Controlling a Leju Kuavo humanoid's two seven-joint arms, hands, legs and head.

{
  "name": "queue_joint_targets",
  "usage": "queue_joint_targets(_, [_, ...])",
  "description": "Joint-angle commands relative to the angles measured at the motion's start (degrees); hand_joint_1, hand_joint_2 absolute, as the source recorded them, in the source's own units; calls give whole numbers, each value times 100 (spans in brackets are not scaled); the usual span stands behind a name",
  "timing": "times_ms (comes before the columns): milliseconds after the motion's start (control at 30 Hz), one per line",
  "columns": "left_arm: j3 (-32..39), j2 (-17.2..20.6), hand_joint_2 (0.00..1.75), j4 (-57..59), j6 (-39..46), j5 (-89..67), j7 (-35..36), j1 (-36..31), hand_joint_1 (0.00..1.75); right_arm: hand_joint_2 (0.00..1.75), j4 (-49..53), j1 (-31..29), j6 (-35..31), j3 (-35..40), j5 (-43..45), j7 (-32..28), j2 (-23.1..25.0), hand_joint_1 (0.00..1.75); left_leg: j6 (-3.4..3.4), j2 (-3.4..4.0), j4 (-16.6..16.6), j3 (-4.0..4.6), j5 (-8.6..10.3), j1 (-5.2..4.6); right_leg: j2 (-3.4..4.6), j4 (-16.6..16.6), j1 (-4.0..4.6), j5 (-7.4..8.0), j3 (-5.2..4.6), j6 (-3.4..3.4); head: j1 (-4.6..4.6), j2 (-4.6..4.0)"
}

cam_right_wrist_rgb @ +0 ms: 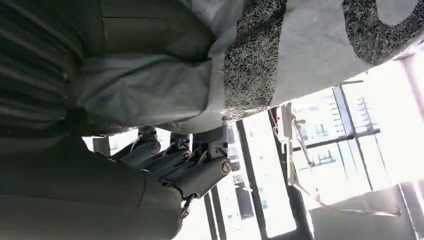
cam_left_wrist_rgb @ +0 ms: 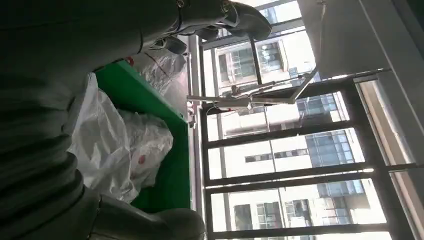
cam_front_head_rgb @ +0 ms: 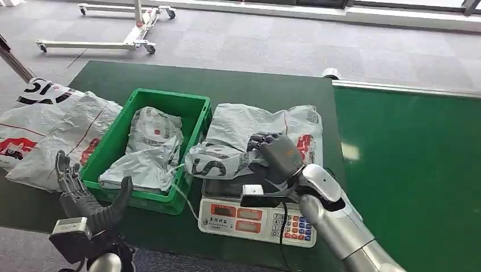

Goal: Moved the parcel from conveyor to table for the left to box.

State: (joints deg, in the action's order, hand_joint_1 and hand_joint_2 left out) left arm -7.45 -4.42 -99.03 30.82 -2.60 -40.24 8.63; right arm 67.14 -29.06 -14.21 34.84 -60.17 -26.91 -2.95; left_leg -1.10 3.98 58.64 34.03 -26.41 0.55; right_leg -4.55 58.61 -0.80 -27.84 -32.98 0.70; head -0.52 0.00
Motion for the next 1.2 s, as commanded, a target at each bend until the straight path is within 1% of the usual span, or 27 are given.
queue_joint_targets(33, [-91, 82, 175, 373, 3, 4, 24, -195, 0, 175, -475, -210, 34, 275, 15, -18, 61, 127, 3, -17, -8, -6, 3, -2, 22, -4, -4, 2, 3, -4, 0, 0])
queue_joint_targets(67, [-28, 59, 175, 430, -52, 0, 24, -249, 0, 175, -483, -271, 648, 396, 174, -149, -34, 0, 4, -27, -13, -6, 7, 4, 38, -14, 1, 9, 5, -7, 0, 0])
queue_joint_targets(100, [-11, 67, 175, 498, -75, -18, 24, -313, 0, 175, -510, -269, 887, 417, 406, -350, -20, 0, 3, -19, -7, -3, 5, 0, 24, -5, -2, 4, 1, -5, 0, 0])
queue_joint_targets(200, [65, 82, 175, 640, -145, 1, 24, -438, 0, 175, -437, -267, 1451, 503, 895, -800, -92, 0, 6, -43, -27, -9, 17, 4, 50, -26, 0, 17, 7, -10, 0, 0])
queue_joint_targets(233, [82, 81, 175, 634, -164, 10, 24, -429, 0, 175, -351, -246, 1621, 529, 1031, -900, -174, 0, 3, -23, -9, -4, 6, 0, 26, -6, -2, 5, 2, -5, 0, 0])
queue_joint_targets(333, [112, 51, 175, 590, -158, -5, 24, -396, 0, 175, -148, -161, 1639, 424, 1278, -1032, -336, 0, 5, -32, -13, -5, 8, 0, 30, -11, -3, 7, 3, -5, 0, 0])
queue_joint_targets(367, [120, 37, 175, 574, -151, -10, 24, -392, 0, 175, -71, -120, 1571, 324, 1387, -1069, -335, 0, 5, -27, -7, -4, 5, 1, 19, -8, -1, 3, 5, -3, 0, 0])
queue_joint_targets(400, [132, 21, 175, 578, -154, -15, 24, -412, 0, 175, 101, -34, 1445, 123, 1606, -1150, -294, 0, 7, -37, -15, -6, 9, 0, 30, -15, -3, 8, 5, -4, 0, 0])
queue_joint_targets(433, [146, 1, 175, 577, -151, -25, 24, -419, 0, 0, 281, 49, 1386, -79, 1841, -1227, -239, 0, 5, -31, -4, 0, 5, 2, 15, -7, 0, 3, 3, -2, 0, 0])
queue_joint_targets(467, [158, -26, 175, 572, -182, -39, 24, -425, 0, 0, 561, 152, 1463, -273, 2235, -1309, -195, 0, 6, -38, -7, 0, 7, -2, 18, -7, -4, 3, 1, -3, 0, 0])
queue_joint_targets(500, [158, -26, 175, 572, -182, -39, 24, -425, 0, 0, 561, 152, 1463, -273, 2235, -1309, -195, 0, 7, -48, -12, 0, 10, -1, 26, -13, -4, 6, 2, -5, 2, 0])
queue_joint_targets(533, [179, -60, 175, 586, -228, -65, 24, -447, 0, 0, 951, 229, 1751, -402, 2836, -1309, -205, 0, 5, -33, -2, 4, 4, 1, 17, -4, -1, 2, -3, -3, 0, 0])
queue_joint_targets(567, [185, -82, 175, 589, -256, -77, 24, -464, 0, 0, 1311, 283, 1996, -495, 3464, -1309, -255, 0, 6, -43, -6, 6, 7, -1, 28, -6, -4, 3, -6, -5, 0, 0])
queue_joint_targets(600, [171, -93, 175, 615, -282, -88, 24, -504, 0, 0, 1796, 345, 2444, -583, 4394, -1309, -387, 0, 7, -48, -10, 2, 8, 2, 35, -13, -1, 6, -1, -7, 0, 0])
queue_joint_targets(633, [164, -96, 175, 623, -292, -89, 24, -525, 0, 0, 1990, 362, 2668, -639, 4774, -1309, -446, 0, 4, -35, 1, 12, 5, -4, 8, 3, -5, 0, -11, -3, 0, 0])
queue_joint_targets(667, [165, -105, 175, 635, -305, -91, 24, -550, 0, 0, 2154, 383, 2868, -720, 5067, -1309, -485, 0, 6, -51, -1, 13, 7, -1, 15, -2, -3, 1, -9, -4, 0, 0])
queue_joint_targets(700, [159, -100, 175, 637, -298, -84, 24, -567, 0, 0, 2304, 416, 3051, -835, 5274, -1309, -512, 0, 4, -35, 3, 11, 5, -4, 5, 3, -5, -1, -11, -2, 0, 0])
queue_joint_targets(733, [158, -98, 175, 626, -290, -84, 24, -573, 0, 0, 2401, 436, 3162, -898, 5408, -1309, -511, 0, 5, -38, 2, 12, 6, -2, 9, 1, -4, 1, -12, -2, 0, 0])
queue_joint_targets(767, [168, -95, 175, 613, -277, -74, 24, -567, 0, 0, 2568, 482, 3402, -1073, 5658, -1309, -485, 0, 8, -58, -3, 13, 10, 0, 13, -7, -3, 4, -8, -4, 0, 0])
queue_joint_targets(800, [183, -91, 175, 597, -275, -69, 24, -552, 0, 0, 2619, 518, 3623, -1265, 5746, -1309, -412, 0, 5, -38, 0, 8, 5, 0, 8, -3, -2, 2, -7, -2, 0, 0])
queue_joint_targets(833, [194, -86, 175, 579, -258, -67, 24, -537, 0, 0, 2640, 544, 3800, -1455, 5842, -1309, -313, 0, 7, -49, -3, 9, 8, 2, 16, -8, -1, 4, -6, -4, 0, 0])
queue_joint_targets(867, [205, -80, 175, 559, -242, -56, 24, -521, 0, 0, 2659, 549, 3963, -1620, 5929, -1309, -233, 0, 4, -29, 0, 9, 5, -2, 11, -1, -3, 2, -11, -3, 0, 0])
queue_joint_targets(900, [205, -72, 175, 560, -236, -57, 24, -523, 0, 0, 2663, 543, 4079, -1695, 6013, -1309, -205, 0, 4, -36, 1, 8, 5, 2, 14, -3, 0, 2, -7, -3, 2, 0])
queue_joint_targets(1000, [205, -72, 175, 560, -236, -57, 24, -523, 0, 0, 2663, 543, 4079, -1695, 6013, -1309, -205, 0, 7, -42, -8, 4, 9, 3, 32, -12, 0, 8, -4, -6, 2, 0])
queue_joint_targets(1133, [205, -72, 175, 560, -236, -57, 24, -523, 0, 0, 2663, 543, 4079, -1695, 6013, -1309, -205, 0, 5, -21, -2, 2, 3, 1, 22, -5, -1, 4, -3, -3, 2, 0])
queue_joint_targets(1167, [205, -72, 175, 560, -236, -57, 24, -523, 0, 0, 2663, 543, 4079, -1695, 6013, -1309, -205, 0, 6, -31, -12, -2, 8, 0, 37, -12, -3, 9, -1, -5, 2, 0])
queue_joint_targets(1200, [208, -68, 175, 577, -232, -49, 24, -542, 0, 0, 2668, 550, 4255, -1845, 6051, -1309, -133, 0, 6, -36, -14, -1, 9, 2, 38, -15, -1, 10, -1, -6, 0, 0])
